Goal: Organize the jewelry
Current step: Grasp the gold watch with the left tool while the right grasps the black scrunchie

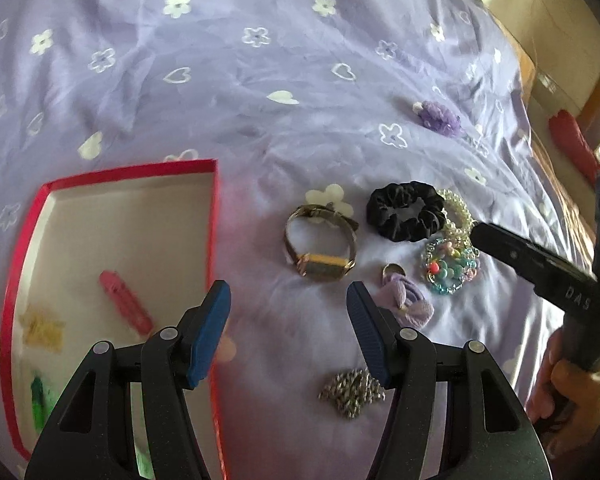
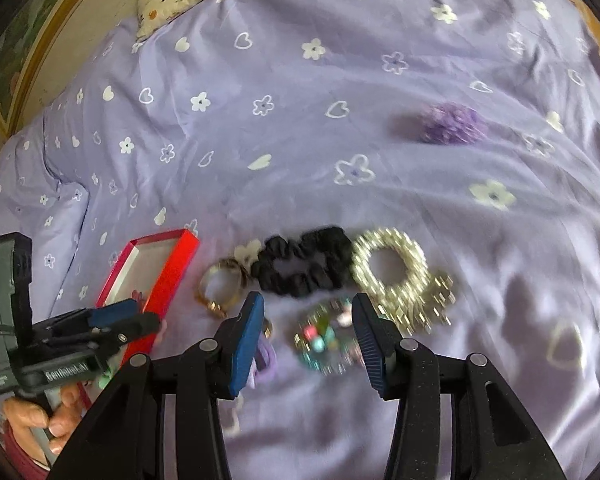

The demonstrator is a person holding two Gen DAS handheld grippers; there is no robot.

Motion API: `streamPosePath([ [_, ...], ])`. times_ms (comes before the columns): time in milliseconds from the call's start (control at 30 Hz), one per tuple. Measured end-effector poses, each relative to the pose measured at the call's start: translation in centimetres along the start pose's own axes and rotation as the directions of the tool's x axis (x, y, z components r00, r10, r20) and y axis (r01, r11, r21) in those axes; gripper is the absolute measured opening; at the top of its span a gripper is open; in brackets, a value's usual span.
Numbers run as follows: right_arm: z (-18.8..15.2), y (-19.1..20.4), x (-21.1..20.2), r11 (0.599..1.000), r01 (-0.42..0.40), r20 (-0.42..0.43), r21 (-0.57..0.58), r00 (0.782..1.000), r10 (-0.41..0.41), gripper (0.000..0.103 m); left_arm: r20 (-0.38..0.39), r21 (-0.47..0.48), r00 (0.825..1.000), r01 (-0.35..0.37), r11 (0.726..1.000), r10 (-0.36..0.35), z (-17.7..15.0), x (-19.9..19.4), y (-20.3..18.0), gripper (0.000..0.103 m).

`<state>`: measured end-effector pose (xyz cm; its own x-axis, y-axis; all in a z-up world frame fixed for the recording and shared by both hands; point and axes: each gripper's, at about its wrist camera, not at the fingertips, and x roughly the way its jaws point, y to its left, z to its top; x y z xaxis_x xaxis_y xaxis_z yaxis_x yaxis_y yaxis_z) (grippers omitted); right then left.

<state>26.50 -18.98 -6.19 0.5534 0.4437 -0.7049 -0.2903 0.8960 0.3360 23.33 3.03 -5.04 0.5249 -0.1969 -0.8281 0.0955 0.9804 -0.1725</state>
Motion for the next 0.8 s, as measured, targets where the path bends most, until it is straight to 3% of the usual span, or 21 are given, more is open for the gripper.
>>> streamPosePath([
  [133, 0.8, 1.0, 1.6, 0.998, -0.017, -0.032, -0.054, 0.999, 0.015, 0.048, 0.011, 0.104, 1.000, 0.008, 0.995, -0.009, 0.7, 0.9, -1.1, 0.059],
  [333, 1.2, 0.8, 4.2, 0.994, 0.001, -0.100, -0.110, 0.995, -0.012, 0.048, -0.031, 0.354, 1.000, 0.009, 0.935, 0.002, 1.7, 3.4, -3.2, 0.057],
  [533, 1.3, -0.2, 6.5, 0.993, 0.017, -0.136, -0.114, 0.990, -0.033, 0.048, -0.088, 0.447, 0.996, 0.025, 0.894, 0.016, 2.0, 5.7, -4.1, 0.046],
  [633, 1.3, -0.4, 6.8, 0.994, 0.015, -0.131, -0.108, 0.991, -0.029, 0.046, -0.085, 0.455, 0.996, 0.038, 0.890, 0.001, 1.7, 5.5, -4.1, 0.038],
  [700, 1.4, -0.3, 6.9, 0.993, 0.025, -0.128, -0.116, 0.991, -0.040, 0.039, -0.089, 0.455, 0.996, 0.050, 0.889, -0.011, 1.6, 5.4, -4.1, 0.034],
  [767, 1.4, -0.4, 7.0, 0.994, 0.028, -0.127, -0.110, 0.991, -0.042, 0.015, -0.082, 0.465, 0.997, 0.046, 0.884, -0.009, 1.4, 5.3, -4.3, 0.034],
  [800, 1.4, -0.4, 6.9, 0.994, 0.023, -0.127, -0.104, 0.991, -0.036, 0.015, -0.080, 0.467, 0.997, 0.045, 0.883, -0.009, 1.3, 5.3, -4.4, 0.033],
])
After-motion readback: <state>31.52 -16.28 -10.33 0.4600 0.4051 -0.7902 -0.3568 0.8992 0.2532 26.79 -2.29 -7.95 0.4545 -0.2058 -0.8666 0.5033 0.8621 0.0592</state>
